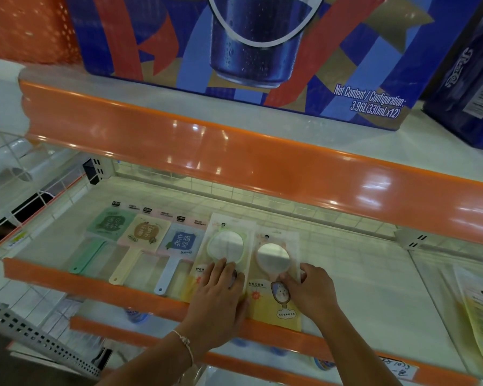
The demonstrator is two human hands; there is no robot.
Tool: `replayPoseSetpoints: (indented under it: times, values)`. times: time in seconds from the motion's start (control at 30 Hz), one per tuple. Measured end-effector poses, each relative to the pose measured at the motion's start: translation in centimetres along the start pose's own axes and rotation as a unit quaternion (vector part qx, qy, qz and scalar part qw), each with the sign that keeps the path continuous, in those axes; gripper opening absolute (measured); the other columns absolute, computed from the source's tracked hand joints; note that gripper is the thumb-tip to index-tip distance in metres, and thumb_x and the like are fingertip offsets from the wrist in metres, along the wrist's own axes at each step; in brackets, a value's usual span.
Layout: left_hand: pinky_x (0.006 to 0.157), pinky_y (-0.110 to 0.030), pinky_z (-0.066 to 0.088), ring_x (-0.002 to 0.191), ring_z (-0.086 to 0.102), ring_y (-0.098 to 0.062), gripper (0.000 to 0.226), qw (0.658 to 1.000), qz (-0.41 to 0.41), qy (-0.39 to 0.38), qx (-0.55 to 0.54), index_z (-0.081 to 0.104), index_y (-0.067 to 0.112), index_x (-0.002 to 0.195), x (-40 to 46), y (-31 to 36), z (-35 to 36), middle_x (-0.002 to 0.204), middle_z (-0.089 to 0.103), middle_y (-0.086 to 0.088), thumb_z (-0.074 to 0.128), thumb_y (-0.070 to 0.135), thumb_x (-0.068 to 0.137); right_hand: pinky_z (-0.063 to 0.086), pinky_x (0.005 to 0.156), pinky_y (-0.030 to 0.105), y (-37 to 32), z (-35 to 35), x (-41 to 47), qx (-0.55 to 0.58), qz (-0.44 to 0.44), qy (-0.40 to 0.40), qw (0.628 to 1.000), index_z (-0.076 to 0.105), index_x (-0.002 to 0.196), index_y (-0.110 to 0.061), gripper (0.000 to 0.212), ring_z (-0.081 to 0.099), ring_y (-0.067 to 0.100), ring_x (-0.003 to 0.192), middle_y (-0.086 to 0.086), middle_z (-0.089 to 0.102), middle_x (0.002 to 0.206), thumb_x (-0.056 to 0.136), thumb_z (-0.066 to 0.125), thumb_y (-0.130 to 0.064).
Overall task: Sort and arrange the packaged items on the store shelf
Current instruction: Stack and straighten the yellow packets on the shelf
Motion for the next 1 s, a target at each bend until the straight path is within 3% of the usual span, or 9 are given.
replayPoseSetpoints:
  times: [0.2,0.3,0.37,0.43,0.53,0.7,1.0]
  values:
    - [0.104,-0.051,0.043,0.124,0.053,-0.035,0.049,1.0,0.001,-0.003,0.008,0.064,0.013,0.116,0.1,0.0,0.0,0.125,0.061,-0.014,0.044,0.048,0.088,0.05,0.062,0.032,-0.2,-0.3,-0.5,-0.007,0.004,0.0,1.0,0.058,0.078,-0.018,0.038,0.059,0.015,0.071,0.002,0.063,0.082,0.081,0.064,-0.056]
    - [0.105,-0.051,0.042,0.124,0.053,-0.035,0.048,1.0,0.004,-0.005,0.01,0.063,0.014,0.116,0.1,0.2,0.0,0.125,0.061,-0.014,0.045,0.048,0.088,0.052,0.071,0.032,-0.6,-0.8,-1.2,-0.009,0.012,0.007,1.0,0.062,0.106,-0.017,0.047,0.06,0.015,0.083,0.002,0.061,0.099,0.082,0.063,-0.057]
    - [0.106,-0.051,0.041,0.125,0.052,-0.035,0.048,1.0,0.004,-0.003,0.002,0.062,0.014,0.118,0.1,0.4,0.0,0.126,0.06,-0.014,0.044,0.048,0.09,0.05,0.076,0.029,-1.1,-1.1,-2.0,0.0,0.011,0.006,1.0,0.053,0.131,-0.021,0.063,0.06,0.016,0.096,0.002,0.056,0.114,0.081,0.063,-0.057]
    - [0.106,-0.051,0.041,0.125,0.051,-0.035,0.047,1.0,0.002,0.002,-0.007,0.061,0.015,0.118,0.1,0.6,-0.2,0.126,0.06,-0.013,0.043,0.049,0.091,0.05,0.08,0.029,-1.8,-1.2,-3.0,0.006,-0.005,-0.002,1.0,0.046,0.139,-0.027,0.071,0.058,0.016,0.099,0.0,0.052,0.116,0.079,0.065,-0.057]
    - [0.107,-0.052,0.039,0.126,0.051,-0.035,0.049,1.0,-0.006,0.005,-0.016,0.062,0.014,0.117,0.3,1.0,-0.3,0.126,0.06,-0.013,0.04,0.05,0.092,0.046,0.077,0.026,-2.4,-1.1,-4.1,-0.006,-0.031,-0.016,0.999,0.045,0.137,-0.028,0.076,0.058,0.016,0.098,-0.003,0.048,0.106,0.074,0.069,-0.062]
    - [0.109,-0.05,0.034,0.129,0.049,-0.034,0.051,0.999,-0.028,-0.004,-0.018,0.064,0.015,0.119,0.8,1.5,-0.2,0.13,0.059,-0.014,0.037,0.051,0.094,0.05,0.085,0.029,-1.9,-1.3,-4.5,0.005,-0.029,-0.009,1.0,0.045,0.139,-0.025,0.077,0.058,0.017,0.1,0.0,0.053,0.113,0.076,0.066,-0.064]
    - [0.106,-0.048,0.038,0.126,0.05,-0.035,0.051,0.996,-0.056,0.023,-0.072,0.06,0.012,0.122,4.1,4.1,-1.5,0.13,0.058,-0.015,0.036,0.046,0.092,0.049,0.082,0.025,3.2,-5.3,-3.7,0.032,-0.014,0.046,0.998,0.056,0.131,-0.022,0.054,0.059,0.011,0.091,-0.002,0.057,0.107,0.087,0.064,-0.051]
Point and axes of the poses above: each hand's wrist, its own x-axis towards the middle knuckle, its own z-axis out of the palm, y = z × x, the point moved 2 cm from there along x, towards the middle knuckle
